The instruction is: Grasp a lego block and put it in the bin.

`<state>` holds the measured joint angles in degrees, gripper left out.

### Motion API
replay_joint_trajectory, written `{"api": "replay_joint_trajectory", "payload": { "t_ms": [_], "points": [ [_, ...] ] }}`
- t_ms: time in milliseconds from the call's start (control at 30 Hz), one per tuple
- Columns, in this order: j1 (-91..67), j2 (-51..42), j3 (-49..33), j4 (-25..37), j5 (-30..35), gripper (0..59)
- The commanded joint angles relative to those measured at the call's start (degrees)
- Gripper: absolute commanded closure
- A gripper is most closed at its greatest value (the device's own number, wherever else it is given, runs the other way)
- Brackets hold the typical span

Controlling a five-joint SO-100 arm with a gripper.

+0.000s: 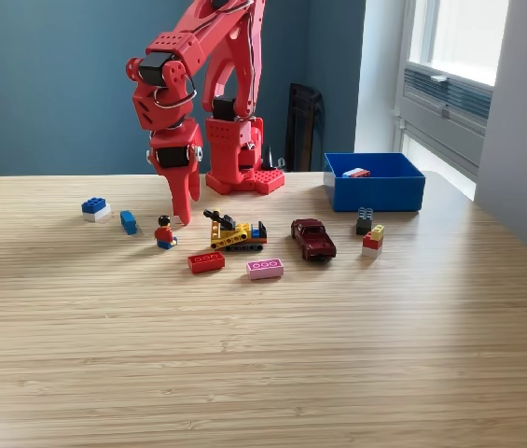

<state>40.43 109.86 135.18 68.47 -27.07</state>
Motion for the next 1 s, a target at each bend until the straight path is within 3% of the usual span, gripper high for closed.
{"api": "replay_joint_trajectory", "payload": {
  "t_ms": [33,533,600,667,767,1000],
  "points": [
    [2.7,2.7,-0.5,-2.3,-1.8,29.7],
    [2.6,2.7,3.6,-7.0,-2.2,32.8],
    [2.5,2.7,3.5,-7.0,-2.2,36.3],
    [2.5,2.7,3.2,-7.0,-2.1,46.8],
    [2.5,2.7,2.5,-7.0,-1.7,57.9],
    [2.5,2.7,-1.0,-6.3,1.1,58.6]
  ]
}}
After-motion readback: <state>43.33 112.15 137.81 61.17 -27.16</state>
